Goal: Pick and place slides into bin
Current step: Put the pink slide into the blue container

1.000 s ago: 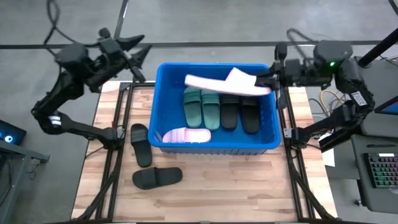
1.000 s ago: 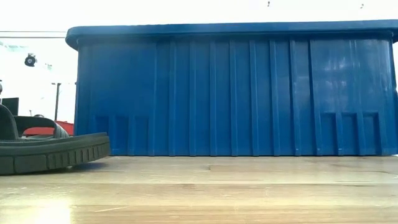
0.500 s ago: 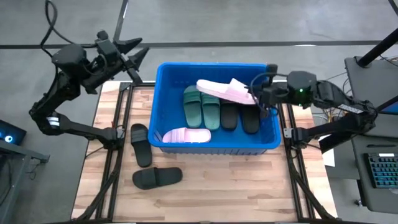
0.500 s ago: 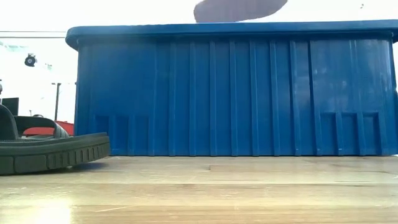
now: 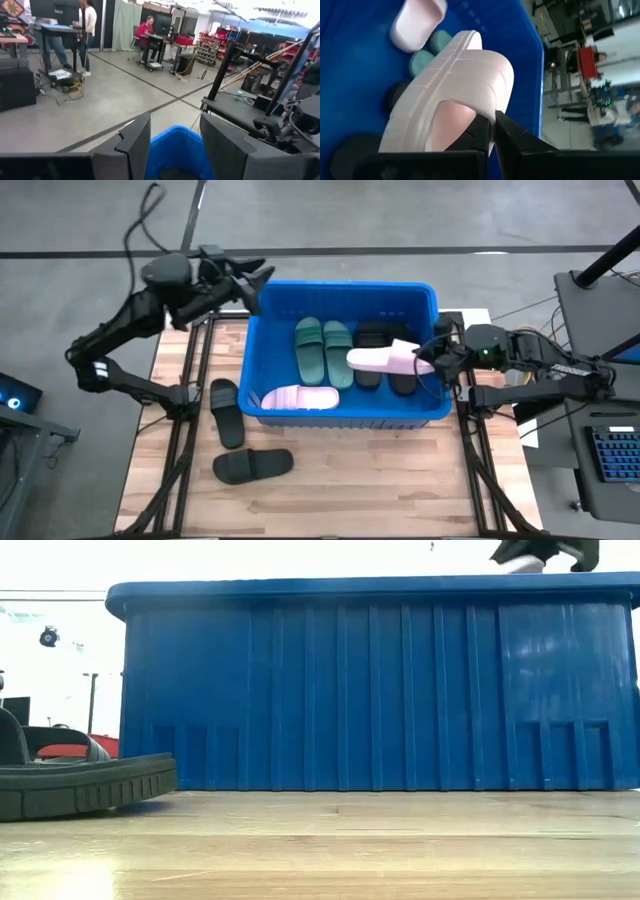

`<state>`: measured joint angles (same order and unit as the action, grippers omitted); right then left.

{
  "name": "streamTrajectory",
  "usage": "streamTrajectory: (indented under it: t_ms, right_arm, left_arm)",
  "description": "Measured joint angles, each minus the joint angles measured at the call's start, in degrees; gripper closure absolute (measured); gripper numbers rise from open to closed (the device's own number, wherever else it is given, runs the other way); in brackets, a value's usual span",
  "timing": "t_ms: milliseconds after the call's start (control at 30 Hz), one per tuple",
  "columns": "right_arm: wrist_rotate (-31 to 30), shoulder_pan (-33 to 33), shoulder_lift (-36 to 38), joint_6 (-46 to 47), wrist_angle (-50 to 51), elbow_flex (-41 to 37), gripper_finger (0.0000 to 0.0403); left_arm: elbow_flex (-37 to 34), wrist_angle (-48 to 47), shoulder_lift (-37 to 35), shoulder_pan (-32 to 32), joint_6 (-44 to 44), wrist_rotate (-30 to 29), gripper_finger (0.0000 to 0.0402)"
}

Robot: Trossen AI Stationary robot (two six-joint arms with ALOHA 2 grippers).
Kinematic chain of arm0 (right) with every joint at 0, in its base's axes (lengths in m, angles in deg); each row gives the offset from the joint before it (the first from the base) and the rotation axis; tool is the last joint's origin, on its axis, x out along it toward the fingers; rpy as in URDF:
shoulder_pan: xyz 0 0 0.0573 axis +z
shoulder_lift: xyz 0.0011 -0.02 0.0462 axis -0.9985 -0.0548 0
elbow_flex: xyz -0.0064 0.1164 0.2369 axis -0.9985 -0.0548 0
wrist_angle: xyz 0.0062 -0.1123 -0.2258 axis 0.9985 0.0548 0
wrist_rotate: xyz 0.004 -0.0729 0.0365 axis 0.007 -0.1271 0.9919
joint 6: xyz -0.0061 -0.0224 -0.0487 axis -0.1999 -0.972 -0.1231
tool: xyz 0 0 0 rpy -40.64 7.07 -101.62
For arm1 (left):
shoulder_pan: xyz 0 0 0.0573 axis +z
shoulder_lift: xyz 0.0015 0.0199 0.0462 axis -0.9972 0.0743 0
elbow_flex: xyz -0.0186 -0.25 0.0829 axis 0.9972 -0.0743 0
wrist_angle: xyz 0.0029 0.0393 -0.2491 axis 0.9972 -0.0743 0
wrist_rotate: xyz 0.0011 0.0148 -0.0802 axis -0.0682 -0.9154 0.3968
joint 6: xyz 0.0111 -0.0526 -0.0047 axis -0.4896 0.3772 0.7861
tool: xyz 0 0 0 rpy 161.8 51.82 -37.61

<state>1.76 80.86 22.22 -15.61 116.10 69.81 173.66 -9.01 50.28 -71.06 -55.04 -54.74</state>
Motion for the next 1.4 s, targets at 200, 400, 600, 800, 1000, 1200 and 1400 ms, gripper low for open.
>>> streamTrajectory:
  t_ms: [200,400,600,800,1000,1200,1400]
  right_arm:
    - [7.11,0.00,3.23,-5.99,-0.46,-6.43,0.0392]
    - [11.88,-0.02,1.93,-9.41,0.37,-9.63,0.0392]
    - [13.75,0.15,0.76,-13.93,0.21,-8.63,0.0392]
    - [17.56,0.17,-2.09,-14.71,2.06,-4.11,0.0392]
    - [17.77,0.70,-7.57,-16.97,7.19,-1.34,0.0392]
    - [17.32,1.12,-13.07,-18.33,6.95,0.82,0.0392]
    - [17.36,1.14,-17.41,-18.33,9.54,3.51,0.0392]
  left_arm:
    - [0.03,2.12,4.35,0.00,0.16,-0.69,0.0244]
    - [0.37,3.58,8.71,0.00,0.30,-0.68,0.0244]
    - [0.28,3.60,10.83,0.00,1.49,-0.70,0.0244]
    - [0.13,3.67,11.09,0.00,1.54,-0.66,0.0244]
    - [0.09,3.60,10.09,0.00,1.49,-0.66,0.0244]
    - [-0.11,2.82,9.15,0.00,1.43,-0.66,0.0244]
    - [-0.19,2.57,9.14,0.00,0.98,-0.63,0.0244]
